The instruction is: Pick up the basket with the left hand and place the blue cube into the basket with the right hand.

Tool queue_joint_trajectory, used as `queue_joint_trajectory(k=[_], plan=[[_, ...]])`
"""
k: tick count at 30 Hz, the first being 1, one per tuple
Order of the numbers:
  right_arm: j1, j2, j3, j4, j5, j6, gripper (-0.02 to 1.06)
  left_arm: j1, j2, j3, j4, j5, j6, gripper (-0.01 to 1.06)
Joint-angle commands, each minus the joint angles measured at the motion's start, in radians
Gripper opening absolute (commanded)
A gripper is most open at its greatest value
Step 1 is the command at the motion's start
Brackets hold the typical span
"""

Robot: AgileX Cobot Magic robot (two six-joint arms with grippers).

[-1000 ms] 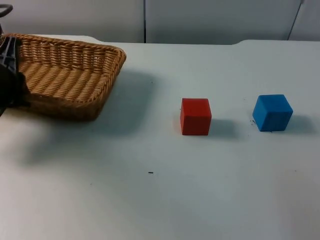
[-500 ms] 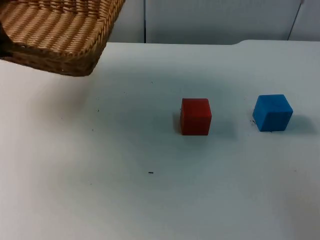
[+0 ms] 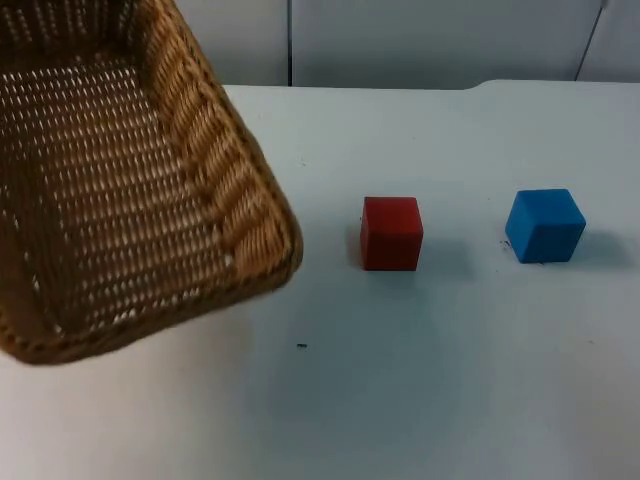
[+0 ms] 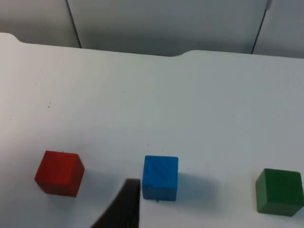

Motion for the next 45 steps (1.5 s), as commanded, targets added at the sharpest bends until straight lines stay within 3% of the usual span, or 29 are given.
queue_joint_trajectory(k=[1,7,12,17,20,28,33,39,44,45], plan=[[0.005,0.003,-0.023,0.006,0.021,-0.004,1.02,0.024,-0.013,0.0,0.064,0.081,0.04,0.0],[0.005,0.005,-0.09,0.03,0.07,-0.004,1.01,0.033,-0.011,0.0,0.05,0.17,0.161,0.0],[0.005,0.005,-0.163,0.03,0.111,-0.004,1.01,0.033,0.028,-0.054,-0.023,0.304,0.277,0.0],[0.005,0.064,-0.212,0.052,0.211,-0.004,1.01,0.033,0.086,-0.13,-0.034,0.394,0.292,0.0],[0.005,0.123,-0.216,0.055,0.216,-0.004,1.01,0.033,0.1,-0.151,-0.034,0.398,0.292,0.0],[0.005,0.36,-0.218,0.073,0.103,0.022,1.01,0.033,0.106,-0.159,-0.051,0.385,0.288,0.0],[0.028,0.616,-0.325,0.073,0.102,0.034,1.01,0.033,0.141,-0.159,-0.055,0.393,0.285,0.0],[0.051,0.78,-0.426,0.067,0.118,0.049,1.01,0.033,0.164,-0.159,-0.058,0.404,0.285,0.0],[0.053,0.896,-0.485,-0.013,0.118,0.153,1.0,0.033,0.164,-0.159,-0.064,0.404,0.285,0.0],[0.053,0.929,-0.494,-0.068,0.116,0.201,0.99,0.033,0.164,-0.159,-0.067,0.404,0.285,0.0]])
